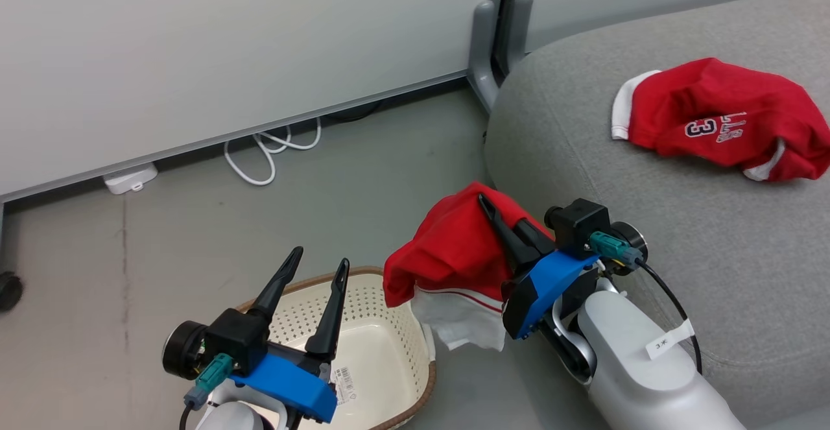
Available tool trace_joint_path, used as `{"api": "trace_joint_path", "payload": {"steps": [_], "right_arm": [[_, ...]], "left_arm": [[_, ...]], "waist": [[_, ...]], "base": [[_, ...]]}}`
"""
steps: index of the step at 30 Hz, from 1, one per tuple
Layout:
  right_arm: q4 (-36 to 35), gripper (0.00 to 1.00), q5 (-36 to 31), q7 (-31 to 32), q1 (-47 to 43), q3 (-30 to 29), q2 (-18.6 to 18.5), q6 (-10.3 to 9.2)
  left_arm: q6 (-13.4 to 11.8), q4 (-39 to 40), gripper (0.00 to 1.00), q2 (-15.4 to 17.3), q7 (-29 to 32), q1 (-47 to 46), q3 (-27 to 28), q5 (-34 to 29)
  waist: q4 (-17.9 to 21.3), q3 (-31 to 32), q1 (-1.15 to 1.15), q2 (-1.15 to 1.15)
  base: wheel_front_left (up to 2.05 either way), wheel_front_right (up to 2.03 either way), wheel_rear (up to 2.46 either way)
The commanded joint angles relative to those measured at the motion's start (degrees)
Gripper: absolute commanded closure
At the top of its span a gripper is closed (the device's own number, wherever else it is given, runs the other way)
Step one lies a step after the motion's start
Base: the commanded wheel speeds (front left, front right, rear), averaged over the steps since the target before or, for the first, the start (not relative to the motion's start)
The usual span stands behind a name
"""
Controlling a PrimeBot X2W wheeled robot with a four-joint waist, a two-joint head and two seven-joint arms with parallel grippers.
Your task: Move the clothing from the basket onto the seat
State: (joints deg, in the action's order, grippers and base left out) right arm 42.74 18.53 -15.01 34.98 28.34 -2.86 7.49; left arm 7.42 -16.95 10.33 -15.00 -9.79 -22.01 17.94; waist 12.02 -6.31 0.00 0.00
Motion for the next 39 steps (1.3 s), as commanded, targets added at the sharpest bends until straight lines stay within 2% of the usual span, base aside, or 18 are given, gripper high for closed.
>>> {"api": "trace_joint_path", "payload": {"steps": [1,13,22,30,39], "right_arm": [[-0.4,1.0,-0.3,-0.2,-0.7,-0.2,0.0,0.01],[-0.7,1.0,-0.3,-0.2,-1.8,-1.6,0.0,0.01],[-0.8,1.0,0.0,-0.2,-2.6,-1.2,0.0,0.01],[-1.0,1.0,-0.2,-0.2,-2.7,-1.6,0.0,0.01],[-1.4,1.0,-0.5,-0.2,-3.4,-2.6,0.0,0.01]], "left_arm": [[0.1,0.1,0.0,0.3,-0.3,-0.9,-0.1,-0.3],[0.1,-0.2,0.0,0.6,-0.3,-0.7,-0.4,-0.4],[0.1,-0.6,0.0,0.4,-0.3,-0.3,-0.4,-0.2],[0.1,-0.6,0.0,0.6,-0.3,-0.4,-0.7,0.0],[0.1,-0.7,0.0,0.9,-0.3,-1.1,-1.1,0.2]], "waist": [[2.4,-0.2,0.0,0.0],[11.1,0.5,0.0,0.0],[15.6,0.7,0.0,0.0],[17.2,0.5,0.0,0.0],[16.5,-0.4,0.0,0.0]], "base": [[0.0,0.0,0.0],[0.0,0.0,0.0],[0.0,0.0,0.0],[0.0,0.0,0.0],[0.0,0.0,0.0]]}}
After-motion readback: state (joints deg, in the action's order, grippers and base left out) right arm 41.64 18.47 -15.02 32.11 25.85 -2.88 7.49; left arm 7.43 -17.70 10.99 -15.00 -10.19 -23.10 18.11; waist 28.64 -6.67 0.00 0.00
